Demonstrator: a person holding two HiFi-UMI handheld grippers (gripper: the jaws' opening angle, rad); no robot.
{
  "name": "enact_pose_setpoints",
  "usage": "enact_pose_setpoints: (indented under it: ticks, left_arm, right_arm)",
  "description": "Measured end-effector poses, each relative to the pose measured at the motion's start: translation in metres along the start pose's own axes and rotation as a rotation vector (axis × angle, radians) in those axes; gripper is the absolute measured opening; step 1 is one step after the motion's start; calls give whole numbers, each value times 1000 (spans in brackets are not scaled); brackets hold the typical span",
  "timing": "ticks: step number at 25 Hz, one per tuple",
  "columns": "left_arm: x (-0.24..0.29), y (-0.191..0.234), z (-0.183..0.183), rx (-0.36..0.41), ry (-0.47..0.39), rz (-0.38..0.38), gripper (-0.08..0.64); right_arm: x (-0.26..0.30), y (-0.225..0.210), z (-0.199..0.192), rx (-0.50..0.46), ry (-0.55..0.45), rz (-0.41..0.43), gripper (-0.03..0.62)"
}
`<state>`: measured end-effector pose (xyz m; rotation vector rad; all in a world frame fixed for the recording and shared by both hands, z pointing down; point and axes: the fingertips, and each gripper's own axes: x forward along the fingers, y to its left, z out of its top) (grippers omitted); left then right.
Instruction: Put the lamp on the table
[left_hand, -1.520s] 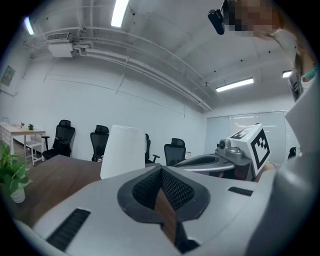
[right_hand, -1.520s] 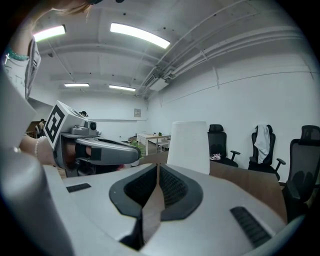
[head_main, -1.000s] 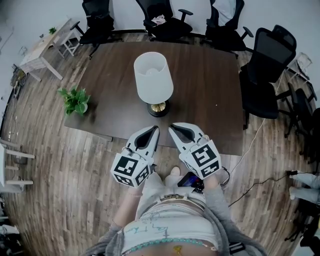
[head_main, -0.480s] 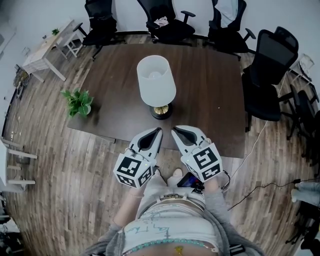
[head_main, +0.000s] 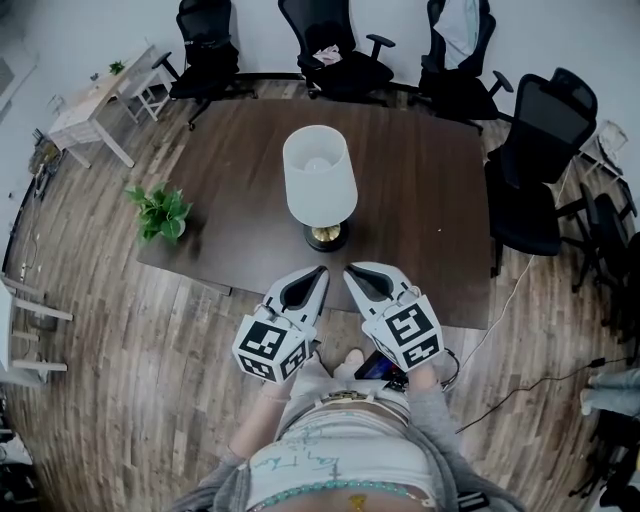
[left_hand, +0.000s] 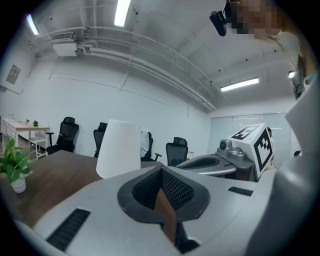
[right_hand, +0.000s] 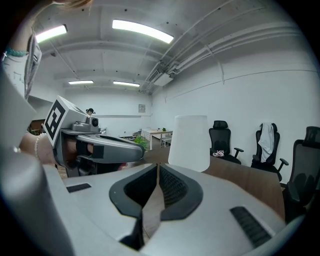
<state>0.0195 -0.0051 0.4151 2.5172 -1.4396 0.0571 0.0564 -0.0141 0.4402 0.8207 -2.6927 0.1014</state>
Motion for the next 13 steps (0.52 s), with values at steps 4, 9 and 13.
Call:
enact_pose_setpoints:
  ticks: [4, 9, 13]
  left_arm:
    - [2, 3, -1, 3, 2, -5, 12]
    - [5, 1, -1, 4, 10, -11, 11]
    - [7, -1, -3, 4, 14, -14, 11]
  right_arm:
    - [3, -3, -1, 9, -3, -2, 28]
    - [3, -6, -1, 13, -3, 1, 28]
    - [4, -6, -4, 13, 3, 4, 28]
